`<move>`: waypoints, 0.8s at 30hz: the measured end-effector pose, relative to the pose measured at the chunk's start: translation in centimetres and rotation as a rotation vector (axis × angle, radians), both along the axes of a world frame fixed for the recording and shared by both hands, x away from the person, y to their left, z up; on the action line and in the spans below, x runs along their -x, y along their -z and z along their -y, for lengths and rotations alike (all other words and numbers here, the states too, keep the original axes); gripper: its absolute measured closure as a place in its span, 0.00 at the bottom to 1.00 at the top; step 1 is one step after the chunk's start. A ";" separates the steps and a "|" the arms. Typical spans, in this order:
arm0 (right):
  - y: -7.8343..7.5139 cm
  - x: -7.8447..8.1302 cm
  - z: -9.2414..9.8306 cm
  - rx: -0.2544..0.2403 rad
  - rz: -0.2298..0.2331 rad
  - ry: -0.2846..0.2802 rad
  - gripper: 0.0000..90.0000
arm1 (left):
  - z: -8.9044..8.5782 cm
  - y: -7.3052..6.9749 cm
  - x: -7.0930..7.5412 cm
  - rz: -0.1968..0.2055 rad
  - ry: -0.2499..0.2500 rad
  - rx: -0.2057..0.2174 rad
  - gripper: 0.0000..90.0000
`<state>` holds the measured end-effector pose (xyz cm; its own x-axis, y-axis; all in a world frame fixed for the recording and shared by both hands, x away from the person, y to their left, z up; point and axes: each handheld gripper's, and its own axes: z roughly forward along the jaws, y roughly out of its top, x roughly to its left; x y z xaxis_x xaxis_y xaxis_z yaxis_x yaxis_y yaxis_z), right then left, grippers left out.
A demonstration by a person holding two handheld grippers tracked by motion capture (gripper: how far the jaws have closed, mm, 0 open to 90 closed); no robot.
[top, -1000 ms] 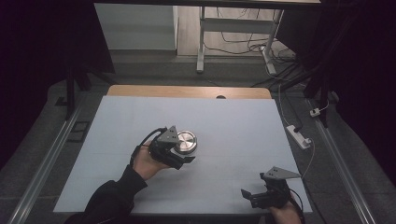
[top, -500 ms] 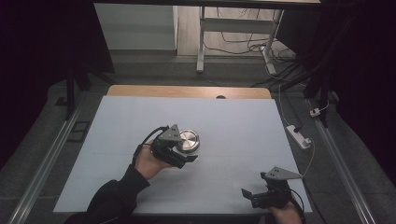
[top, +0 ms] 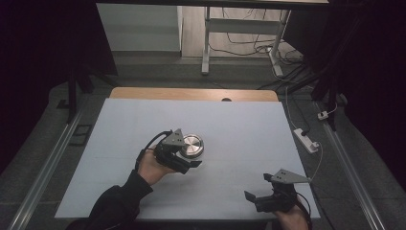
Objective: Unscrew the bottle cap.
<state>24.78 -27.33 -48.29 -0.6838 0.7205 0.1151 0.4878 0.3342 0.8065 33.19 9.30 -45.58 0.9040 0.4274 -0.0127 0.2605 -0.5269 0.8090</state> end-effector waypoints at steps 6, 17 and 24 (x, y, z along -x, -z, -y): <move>-0.9 0.0 -1.0 -0.007 0.039 -0.034 0.00 | -0.2 -0.1 0.1 -0.001 0.000 0.008 0.17; -2.1 -0.5 -3.7 -0.024 0.075 -0.148 0.00 | -0.4 -0.3 0.2 -0.004 -0.002 0.030 0.17; -3.5 -1.2 -5.5 -0.045 0.109 -0.182 0.00 | -0.5 -0.4 0.3 -0.013 0.006 0.051 0.18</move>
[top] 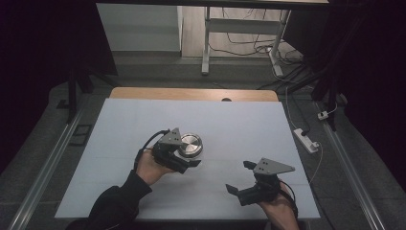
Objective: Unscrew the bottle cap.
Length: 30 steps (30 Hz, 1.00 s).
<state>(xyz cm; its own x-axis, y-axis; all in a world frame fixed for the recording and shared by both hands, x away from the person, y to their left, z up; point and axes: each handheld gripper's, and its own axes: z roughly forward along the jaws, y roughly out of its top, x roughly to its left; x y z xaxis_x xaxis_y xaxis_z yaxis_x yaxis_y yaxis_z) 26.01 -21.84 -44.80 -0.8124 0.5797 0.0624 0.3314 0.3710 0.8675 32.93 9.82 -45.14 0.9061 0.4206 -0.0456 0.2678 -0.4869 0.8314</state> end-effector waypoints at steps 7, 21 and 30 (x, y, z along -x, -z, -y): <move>-0.6 -1.0 -1.6 -0.005 -0.003 -0.031 0.00 | 0.0 0.0 0.0 -0.002 0.006 -0.002 0.17; -2.9 -2.9 -5.6 0.045 0.040 -0.042 0.00 | 0.1 -0.1 0.2 0.005 0.010 -0.013 0.18; -3.9 -4.4 -7.7 0.030 0.022 -0.056 0.00 | 0.3 -0.1 0.3 0.004 0.013 -0.018 0.18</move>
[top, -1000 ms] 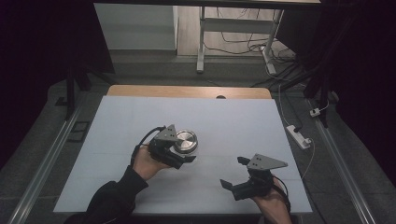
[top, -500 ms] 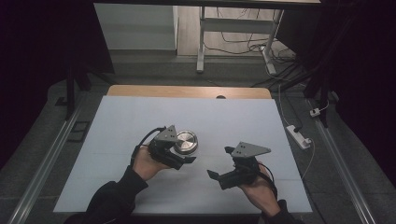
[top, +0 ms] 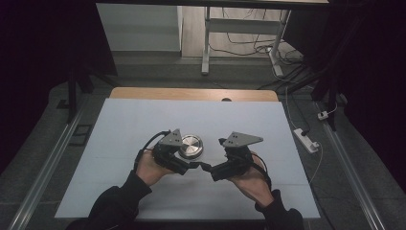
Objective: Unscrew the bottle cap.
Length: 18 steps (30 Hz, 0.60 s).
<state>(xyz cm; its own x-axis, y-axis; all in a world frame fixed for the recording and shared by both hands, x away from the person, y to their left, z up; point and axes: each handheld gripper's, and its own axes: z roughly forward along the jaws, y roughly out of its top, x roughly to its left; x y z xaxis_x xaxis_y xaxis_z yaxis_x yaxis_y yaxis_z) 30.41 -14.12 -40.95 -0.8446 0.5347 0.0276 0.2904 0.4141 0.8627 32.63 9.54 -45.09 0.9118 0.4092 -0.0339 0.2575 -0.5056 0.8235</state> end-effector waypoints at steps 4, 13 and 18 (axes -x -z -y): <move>-0.3 -0.4 -1.2 0.001 0.008 -0.012 0.00 | 0.1 0.0 0.1 0.000 0.004 -0.006 0.18; -0.1 -1.0 -3.6 0.007 0.032 -0.022 0.03 | 0.5 0.1 0.2 0.000 0.010 -0.019 0.18; 0.1 -1.1 -4.3 -0.004 0.040 -0.054 0.16 | 0.5 -0.1 0.3 -0.002 0.015 -0.016 0.18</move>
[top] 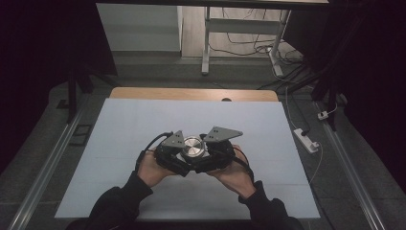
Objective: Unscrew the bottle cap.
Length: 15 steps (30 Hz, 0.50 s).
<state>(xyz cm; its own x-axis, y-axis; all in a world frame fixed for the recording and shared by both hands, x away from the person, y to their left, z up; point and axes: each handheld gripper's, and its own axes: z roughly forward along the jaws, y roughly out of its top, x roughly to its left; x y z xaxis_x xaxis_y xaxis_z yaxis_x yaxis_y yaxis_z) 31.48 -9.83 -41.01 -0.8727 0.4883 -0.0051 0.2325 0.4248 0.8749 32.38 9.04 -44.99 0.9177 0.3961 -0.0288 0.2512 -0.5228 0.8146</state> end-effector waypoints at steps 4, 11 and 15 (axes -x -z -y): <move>-0.1 0.2 -0.2 0.009 0.029 -0.024 0.19 | -0.1 -0.1 0.1 -0.001 0.008 -0.003 0.18; -0.5 -0.9 0.9 -0.025 -0.042 -0.218 0.20 | -0.4 -0.7 0.4 0.000 0.151 -0.003 0.18; -0.7 -1.5 1.6 -0.052 -0.078 -0.402 0.20 | -0.3 -1.0 0.9 0.004 0.275 0.005 0.18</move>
<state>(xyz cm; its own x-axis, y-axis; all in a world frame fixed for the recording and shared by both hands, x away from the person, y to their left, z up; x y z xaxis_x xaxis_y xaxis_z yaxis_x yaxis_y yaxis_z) 32.98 -11.47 -40.32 -0.9908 0.1058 0.0844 0.1235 0.4515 0.8837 31.53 9.35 -44.00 0.9909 0.1323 -0.0266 0.0977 -0.5669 0.8179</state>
